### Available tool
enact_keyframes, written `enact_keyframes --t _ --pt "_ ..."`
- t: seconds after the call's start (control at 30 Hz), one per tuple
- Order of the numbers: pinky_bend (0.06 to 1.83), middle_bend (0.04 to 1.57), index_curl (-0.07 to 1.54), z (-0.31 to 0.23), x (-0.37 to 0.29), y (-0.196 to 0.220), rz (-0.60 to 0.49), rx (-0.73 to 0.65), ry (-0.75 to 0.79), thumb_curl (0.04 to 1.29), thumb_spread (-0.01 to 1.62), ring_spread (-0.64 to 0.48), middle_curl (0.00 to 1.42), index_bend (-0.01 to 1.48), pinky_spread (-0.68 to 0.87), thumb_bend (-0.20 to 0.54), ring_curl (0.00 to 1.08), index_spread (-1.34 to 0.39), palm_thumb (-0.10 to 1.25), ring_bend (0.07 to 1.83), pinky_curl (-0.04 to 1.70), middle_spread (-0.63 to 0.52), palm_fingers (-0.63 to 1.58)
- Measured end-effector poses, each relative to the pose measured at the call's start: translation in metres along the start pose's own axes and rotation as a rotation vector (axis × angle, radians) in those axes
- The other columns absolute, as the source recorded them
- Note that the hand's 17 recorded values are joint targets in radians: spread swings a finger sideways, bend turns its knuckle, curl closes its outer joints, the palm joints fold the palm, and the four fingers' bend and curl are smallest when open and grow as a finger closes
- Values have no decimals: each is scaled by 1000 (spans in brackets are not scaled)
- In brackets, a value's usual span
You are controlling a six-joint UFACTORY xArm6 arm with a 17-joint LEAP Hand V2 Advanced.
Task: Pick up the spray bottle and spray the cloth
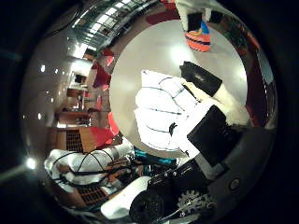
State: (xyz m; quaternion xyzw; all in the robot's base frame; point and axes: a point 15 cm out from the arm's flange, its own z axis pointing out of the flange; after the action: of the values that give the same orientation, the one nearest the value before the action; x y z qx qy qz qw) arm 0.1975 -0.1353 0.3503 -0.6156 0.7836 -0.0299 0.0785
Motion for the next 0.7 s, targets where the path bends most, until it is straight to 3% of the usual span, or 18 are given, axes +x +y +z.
enact_keyframes --t 0.37,0.5,0.7 --pt "188 437 476 9 71 11 177 -8 -71 322 1198 38 409 272 369 -19 203 -479 902 282 122 -237 571" --pt "232 415 438 15 87 7 233 26 -151 307 1203 39 407 145 373 -23 214 -419 832 333 144 -210 539" --pt "456 353 303 29 90 -15 304 144 -339 263 1177 145 394 122 388 -29 247 -271 581 450 224 -42 295"
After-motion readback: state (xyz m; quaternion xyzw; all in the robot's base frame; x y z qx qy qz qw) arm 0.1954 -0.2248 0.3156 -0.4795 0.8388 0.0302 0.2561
